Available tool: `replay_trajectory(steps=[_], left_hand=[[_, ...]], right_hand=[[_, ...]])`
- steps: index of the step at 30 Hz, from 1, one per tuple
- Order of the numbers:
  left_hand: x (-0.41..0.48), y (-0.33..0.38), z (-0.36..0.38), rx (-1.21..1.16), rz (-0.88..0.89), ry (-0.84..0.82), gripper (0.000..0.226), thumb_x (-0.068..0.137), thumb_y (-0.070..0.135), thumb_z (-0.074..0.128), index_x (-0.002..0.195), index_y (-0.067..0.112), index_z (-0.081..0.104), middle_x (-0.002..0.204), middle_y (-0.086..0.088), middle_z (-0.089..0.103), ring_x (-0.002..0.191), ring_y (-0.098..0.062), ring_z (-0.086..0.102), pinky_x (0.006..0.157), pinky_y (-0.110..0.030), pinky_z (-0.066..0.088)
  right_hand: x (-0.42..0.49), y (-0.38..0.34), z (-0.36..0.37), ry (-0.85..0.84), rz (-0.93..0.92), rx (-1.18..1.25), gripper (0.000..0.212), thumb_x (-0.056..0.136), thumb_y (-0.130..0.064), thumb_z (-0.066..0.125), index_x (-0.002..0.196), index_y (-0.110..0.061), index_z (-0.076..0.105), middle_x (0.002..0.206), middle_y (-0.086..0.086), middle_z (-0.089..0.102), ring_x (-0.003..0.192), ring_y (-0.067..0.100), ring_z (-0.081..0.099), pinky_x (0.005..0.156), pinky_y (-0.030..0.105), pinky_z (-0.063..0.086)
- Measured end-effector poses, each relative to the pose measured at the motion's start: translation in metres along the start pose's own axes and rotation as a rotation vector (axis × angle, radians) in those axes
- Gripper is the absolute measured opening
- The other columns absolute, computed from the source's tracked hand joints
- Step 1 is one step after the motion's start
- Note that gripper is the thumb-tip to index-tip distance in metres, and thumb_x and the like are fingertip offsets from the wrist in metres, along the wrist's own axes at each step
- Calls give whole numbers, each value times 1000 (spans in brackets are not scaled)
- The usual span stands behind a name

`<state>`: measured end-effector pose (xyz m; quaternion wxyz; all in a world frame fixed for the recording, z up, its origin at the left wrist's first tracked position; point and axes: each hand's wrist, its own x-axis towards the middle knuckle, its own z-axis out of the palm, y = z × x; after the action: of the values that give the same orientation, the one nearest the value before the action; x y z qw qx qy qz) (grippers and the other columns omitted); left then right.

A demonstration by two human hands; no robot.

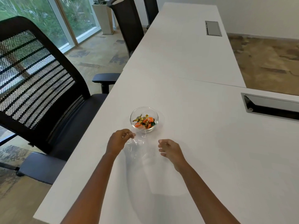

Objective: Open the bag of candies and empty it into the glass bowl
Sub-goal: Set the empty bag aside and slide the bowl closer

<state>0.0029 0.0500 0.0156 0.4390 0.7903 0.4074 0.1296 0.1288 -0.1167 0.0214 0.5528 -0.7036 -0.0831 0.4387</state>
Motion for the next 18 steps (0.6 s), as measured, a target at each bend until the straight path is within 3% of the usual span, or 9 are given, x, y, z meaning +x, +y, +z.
replay_trajectory(steps=[3,6,10,13,16,18], left_hand=[[2,-2,-3,87,-11,-181,23,83,24,61,60,28,64,77,1,69,76,-22,59,57,-25,40],[5,-6,-2,191,-46,-248,13,80,29,66,73,19,70,85,-2,68,82,-18,57,63,-28,43],[4,-12,1,229,-102,-182,20,78,34,67,91,19,66,93,4,59,88,-17,53,62,-26,44],[1,-18,6,227,-111,-104,27,81,29,65,106,20,60,108,-2,58,98,-23,56,79,-34,48],[-1,-24,15,246,-71,-39,30,85,22,61,114,19,55,118,-11,56,103,-25,56,83,-33,46],[-3,-27,20,256,-42,-6,36,86,21,60,120,17,52,122,-15,53,108,-27,54,90,-35,45]], right_hand=[[0,4,14,-93,-19,-246,38,85,-27,63,120,-15,55,102,2,56,97,17,55,85,32,47],[2,12,29,-93,1,-386,44,83,-14,64,125,-11,51,102,13,64,90,19,55,79,29,45],[2,22,43,-47,32,-363,45,80,2,58,123,-6,51,100,24,69,77,22,56,67,24,46],[2,26,53,-15,4,-373,46,78,3,54,123,-8,49,84,15,61,74,22,53,56,18,41],[0,30,60,10,-21,-399,46,79,4,50,123,-9,47,71,7,54,79,21,49,59,23,40],[-2,33,63,45,-44,-436,44,81,4,46,123,-10,47,74,9,52,77,21,48,66,25,40]])
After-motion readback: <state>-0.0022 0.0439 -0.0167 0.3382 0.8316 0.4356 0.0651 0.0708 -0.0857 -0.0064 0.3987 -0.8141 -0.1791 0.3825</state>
